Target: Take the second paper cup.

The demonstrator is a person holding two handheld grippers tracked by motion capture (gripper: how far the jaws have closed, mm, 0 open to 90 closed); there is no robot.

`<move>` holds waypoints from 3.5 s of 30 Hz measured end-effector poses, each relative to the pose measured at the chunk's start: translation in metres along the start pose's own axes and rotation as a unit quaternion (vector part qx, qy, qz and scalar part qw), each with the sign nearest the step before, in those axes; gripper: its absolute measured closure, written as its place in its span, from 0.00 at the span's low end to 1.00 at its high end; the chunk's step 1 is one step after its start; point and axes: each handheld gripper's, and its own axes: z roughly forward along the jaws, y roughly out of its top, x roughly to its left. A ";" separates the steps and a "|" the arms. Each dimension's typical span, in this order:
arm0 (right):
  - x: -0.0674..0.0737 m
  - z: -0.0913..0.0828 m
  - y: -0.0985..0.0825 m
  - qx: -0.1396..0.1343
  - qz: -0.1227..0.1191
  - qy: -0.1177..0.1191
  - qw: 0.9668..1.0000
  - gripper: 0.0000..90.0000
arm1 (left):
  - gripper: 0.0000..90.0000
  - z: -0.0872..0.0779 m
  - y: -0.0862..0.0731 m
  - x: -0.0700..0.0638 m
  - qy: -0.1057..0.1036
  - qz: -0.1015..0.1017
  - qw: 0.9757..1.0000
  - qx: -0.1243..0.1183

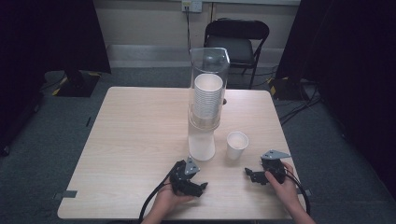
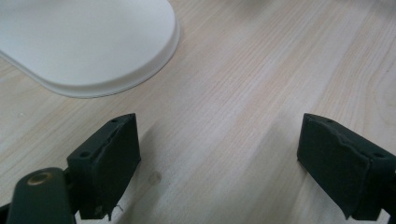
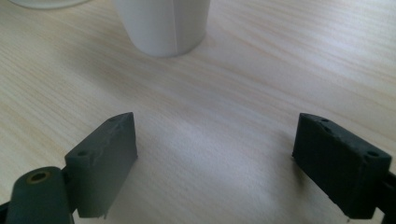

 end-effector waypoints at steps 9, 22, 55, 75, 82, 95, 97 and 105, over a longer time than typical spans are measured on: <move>0.001 0.000 -0.001 -0.002 0.003 0.000 1.000 0.14 | 0.14 0.000 -0.001 0.000 0.003 -0.004 1.000 -0.002; 0.001 0.000 -0.001 -0.002 0.003 0.000 1.000 0.14 | 0.19 -0.012 0.013 0.008 0.008 -0.005 1.000 -0.015; 0.001 0.000 -0.001 -0.003 0.002 0.000 1.000 0.14 | 0.35 -0.017 0.105 0.064 0.083 -0.071 0.983 -0.145; 0.001 0.000 -0.001 -0.002 0.003 -0.001 1.000 0.14 | 0.67 0.017 0.038 0.057 0.075 -0.083 0.990 -0.090; 0.000 0.001 0.000 -0.002 0.002 0.001 1.000 0.13 | 0.27 -0.015 0.081 0.063 0.084 -0.083 0.982 -0.146; 0.000 0.001 0.000 -0.002 0.000 0.000 1.000 0.13 | 0.24 0.004 0.118 0.058 0.123 -0.070 0.971 -0.192; 0.000 0.001 0.000 -0.002 -0.001 0.000 1.000 0.13 | 0.25 0.006 0.118 0.059 0.123 -0.073 0.971 -0.194; 0.000 0.001 0.000 -0.002 0.000 0.000 1.000 0.13 | 0.39 0.010 0.118 0.060 0.119 -0.065 0.972 -0.192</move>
